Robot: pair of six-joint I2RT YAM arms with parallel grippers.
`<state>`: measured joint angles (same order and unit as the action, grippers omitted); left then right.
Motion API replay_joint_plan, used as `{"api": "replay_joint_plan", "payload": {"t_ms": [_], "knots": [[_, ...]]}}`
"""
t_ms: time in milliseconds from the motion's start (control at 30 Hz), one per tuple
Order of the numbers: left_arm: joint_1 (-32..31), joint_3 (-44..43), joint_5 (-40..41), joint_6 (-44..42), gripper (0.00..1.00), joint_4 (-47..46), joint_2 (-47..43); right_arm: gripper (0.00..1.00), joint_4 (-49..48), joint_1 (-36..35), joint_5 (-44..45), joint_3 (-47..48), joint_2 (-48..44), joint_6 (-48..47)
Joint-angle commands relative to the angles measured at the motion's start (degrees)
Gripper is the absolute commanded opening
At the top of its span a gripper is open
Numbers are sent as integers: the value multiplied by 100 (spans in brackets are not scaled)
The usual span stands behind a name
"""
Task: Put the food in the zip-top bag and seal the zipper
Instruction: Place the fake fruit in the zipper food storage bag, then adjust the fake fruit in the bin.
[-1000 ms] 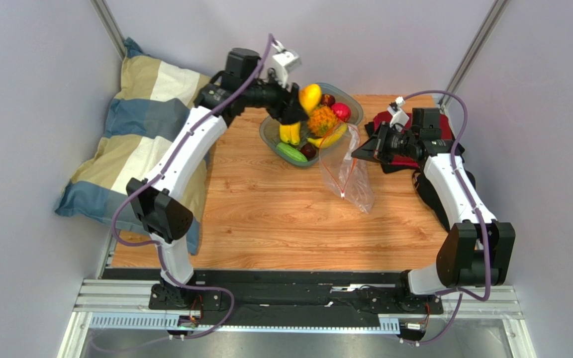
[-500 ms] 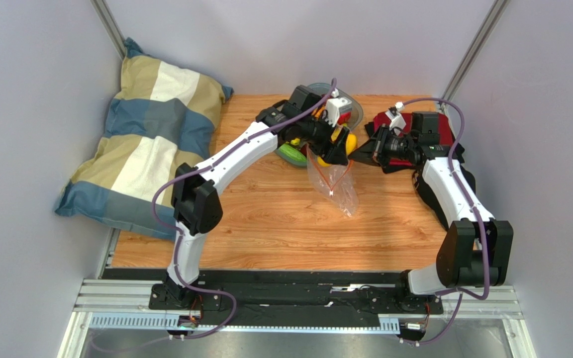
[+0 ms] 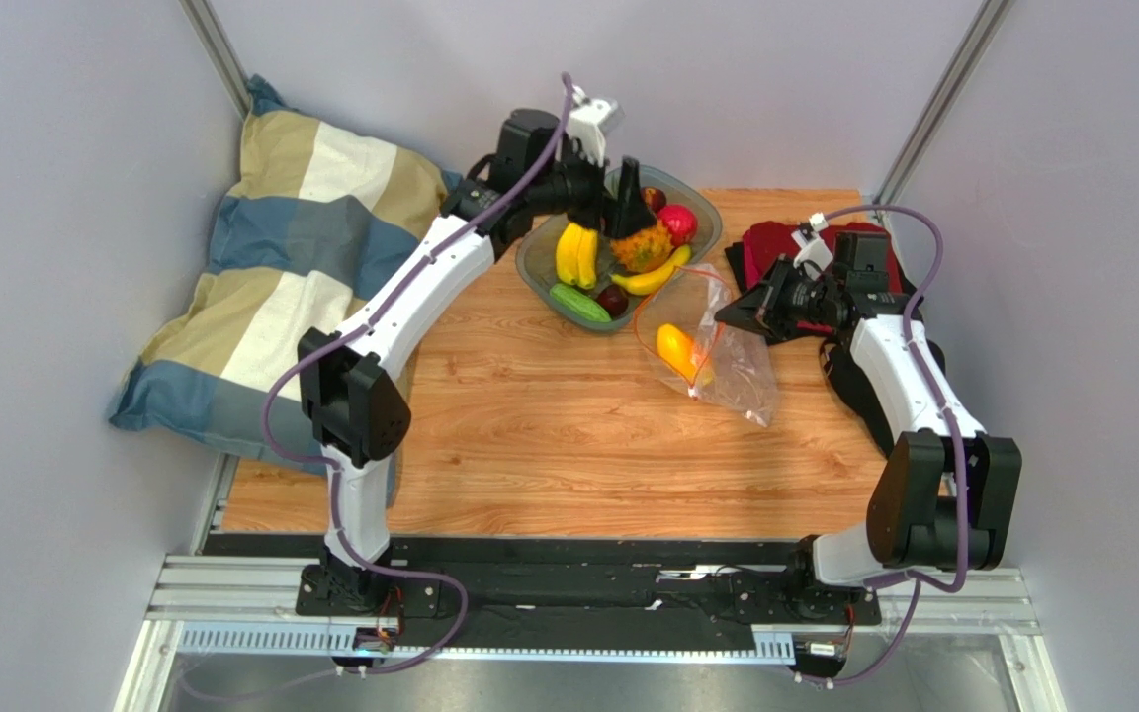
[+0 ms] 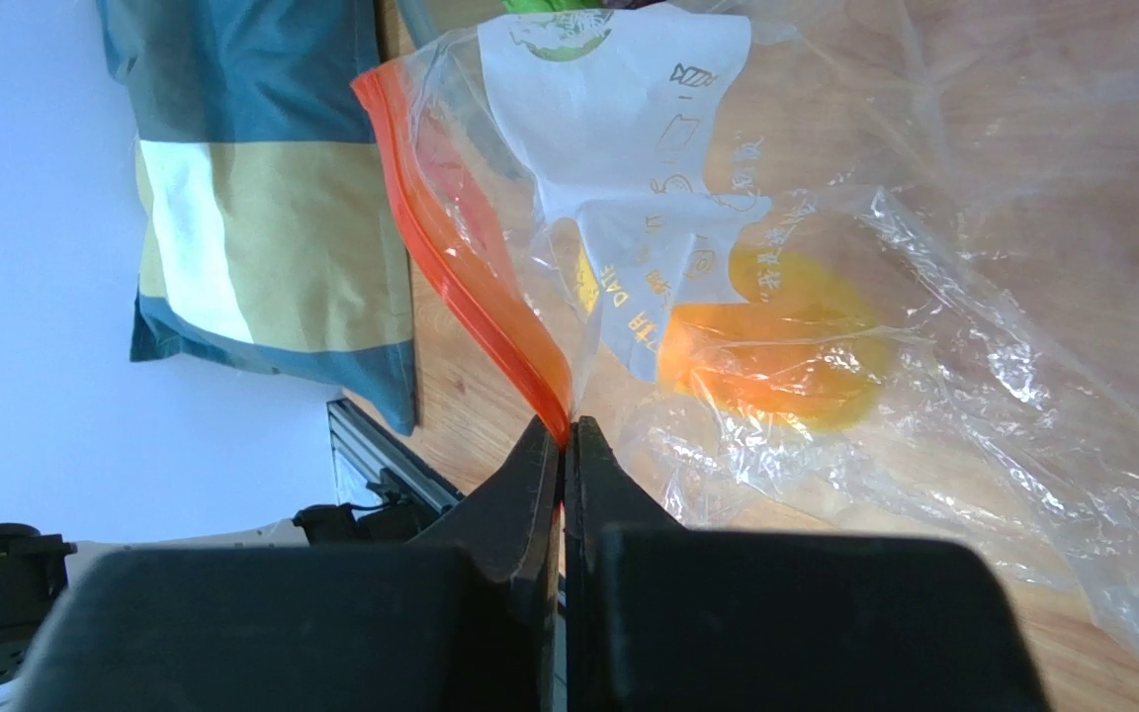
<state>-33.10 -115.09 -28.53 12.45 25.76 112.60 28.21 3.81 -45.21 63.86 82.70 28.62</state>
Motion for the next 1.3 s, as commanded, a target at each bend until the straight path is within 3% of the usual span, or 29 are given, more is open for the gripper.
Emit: {"api": "replay_joint_plan", "payload": {"t_ms": [0, 100, 167, 300, 400, 667, 800, 933, 1267], "knots": [[207, -908, 1744, 635, 99, -651, 630, 0, 9, 49, 223, 22, 10, -146], [278, -1743, 2334, 741, 98, -660, 1360, 0, 9, 49, 241, 39, 1, -173], [278, -2156, 2650, 864, 92, -739, 1798, 0, 9, 58, 267, 39, -17, -199], [287, -2168, 2643, 1338, 82, -1203, 2213, 0, 18, 49, 293, 39, -25, -234], [287, -1992, 2625, 1734, 82, -1476, 2424, 0, 18, 58, 320, 31, -43, -269], [296, -1640, 2581, 3130, 84, -1732, 2741, 0, 27, 58, 381, 4, -52, -313], [313, -1622, 2721, 3623, 93, -1776, 2899, 0, 27, 58, 408, -5, -52, -340], [331, -1631, 2783, 3861, 99, -1785, 3040, 0, 36, 67, 408, 13, -17, -349], [366, -1885, 2845, 4240, 99, -1758, 3506, 0, 62, 93, 408, 31, 54, -366]]}}
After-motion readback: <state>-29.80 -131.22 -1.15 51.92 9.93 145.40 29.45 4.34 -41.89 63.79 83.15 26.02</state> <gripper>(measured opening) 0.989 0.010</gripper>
